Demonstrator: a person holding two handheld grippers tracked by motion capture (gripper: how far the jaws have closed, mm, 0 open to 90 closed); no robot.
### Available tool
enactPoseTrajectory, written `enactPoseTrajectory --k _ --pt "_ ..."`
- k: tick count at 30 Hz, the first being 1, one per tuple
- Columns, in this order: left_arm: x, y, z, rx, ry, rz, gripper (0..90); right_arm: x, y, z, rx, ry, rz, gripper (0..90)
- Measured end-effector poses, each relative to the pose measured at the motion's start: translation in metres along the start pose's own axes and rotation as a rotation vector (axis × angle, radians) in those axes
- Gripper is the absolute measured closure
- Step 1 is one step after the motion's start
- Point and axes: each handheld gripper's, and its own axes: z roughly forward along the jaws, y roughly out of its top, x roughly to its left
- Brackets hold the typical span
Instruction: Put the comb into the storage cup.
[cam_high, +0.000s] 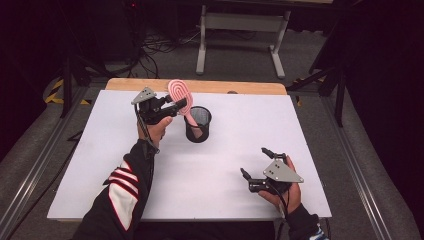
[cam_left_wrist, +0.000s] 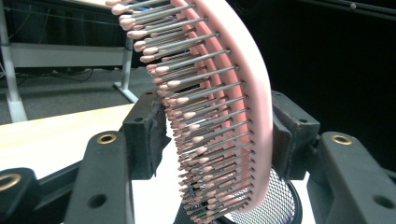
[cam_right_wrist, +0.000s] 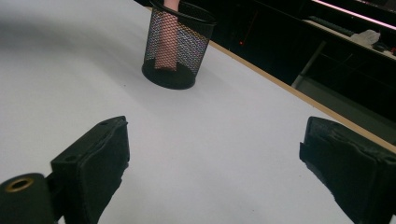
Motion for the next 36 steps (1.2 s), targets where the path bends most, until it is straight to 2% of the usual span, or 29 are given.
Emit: enactPoseTrajectory --k 8,10,18,24,36 --pt "-0.002 0.003 -0.001 0.029 0.026 0.037 33.8 0.000 0.000 0.000 -0.001 -0.001 0.002 8.8" --pt "-0.003 0.005 -0.002 0.026 0.046 0.049 27.2 0.000 0.000 0.000 0.000 0.000 0.001 8.8" --pt "-0.003 0.010 -0.007 0.037 0.079 0.079 18.9 0.000 0.000 0.000 0.001 0.001 0.005 8.8" --pt "-0.002 0.011 -0.010 0.039 0.078 0.091 11.0 0.000 0.000 0.000 0.001 -0.001 0.005 8.8" --pt "-0.003 0.013 -0.015 0.035 0.071 0.123 4.8 0.000 0.000 0.000 -0.001 -0.003 0.003 8.8"
